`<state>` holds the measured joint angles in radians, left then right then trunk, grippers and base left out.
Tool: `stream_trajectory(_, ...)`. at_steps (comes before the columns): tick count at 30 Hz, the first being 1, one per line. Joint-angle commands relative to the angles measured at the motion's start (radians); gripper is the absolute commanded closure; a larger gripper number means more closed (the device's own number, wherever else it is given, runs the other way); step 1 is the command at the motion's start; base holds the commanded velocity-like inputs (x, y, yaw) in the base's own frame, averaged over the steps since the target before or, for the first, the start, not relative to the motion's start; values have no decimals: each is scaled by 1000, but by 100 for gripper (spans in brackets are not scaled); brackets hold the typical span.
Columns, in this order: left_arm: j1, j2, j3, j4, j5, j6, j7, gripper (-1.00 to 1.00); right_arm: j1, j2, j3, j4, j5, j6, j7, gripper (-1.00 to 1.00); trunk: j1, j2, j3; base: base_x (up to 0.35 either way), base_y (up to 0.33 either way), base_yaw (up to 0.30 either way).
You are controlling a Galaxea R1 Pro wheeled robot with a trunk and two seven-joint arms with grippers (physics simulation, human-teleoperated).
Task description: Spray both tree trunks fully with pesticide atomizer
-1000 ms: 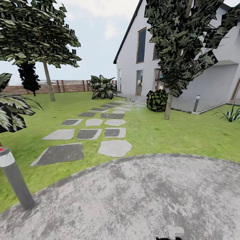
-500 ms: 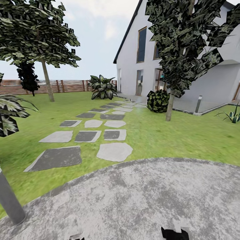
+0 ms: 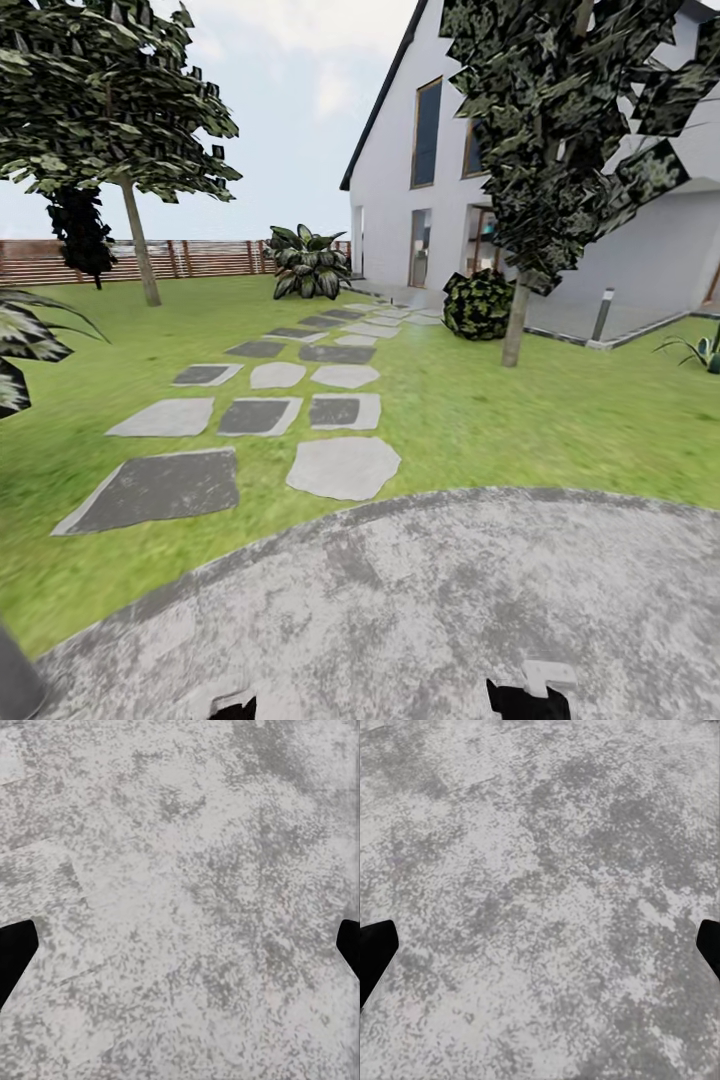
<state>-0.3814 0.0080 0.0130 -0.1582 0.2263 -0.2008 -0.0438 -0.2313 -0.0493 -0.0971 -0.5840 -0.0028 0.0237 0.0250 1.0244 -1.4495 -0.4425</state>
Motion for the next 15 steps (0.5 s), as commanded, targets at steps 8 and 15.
stream_trajectory(8,0,1,0,-1,15,-30,0,-100,0,-1,-3,-2,-1,2,1,-100,1,0,-3,335,0,116)
stream_trajectory(15,0,5,-1,2,15,-37,-3,-100,0,-1,-3,-2,-2,2,0,-100,1,0,-8,334,0,206)
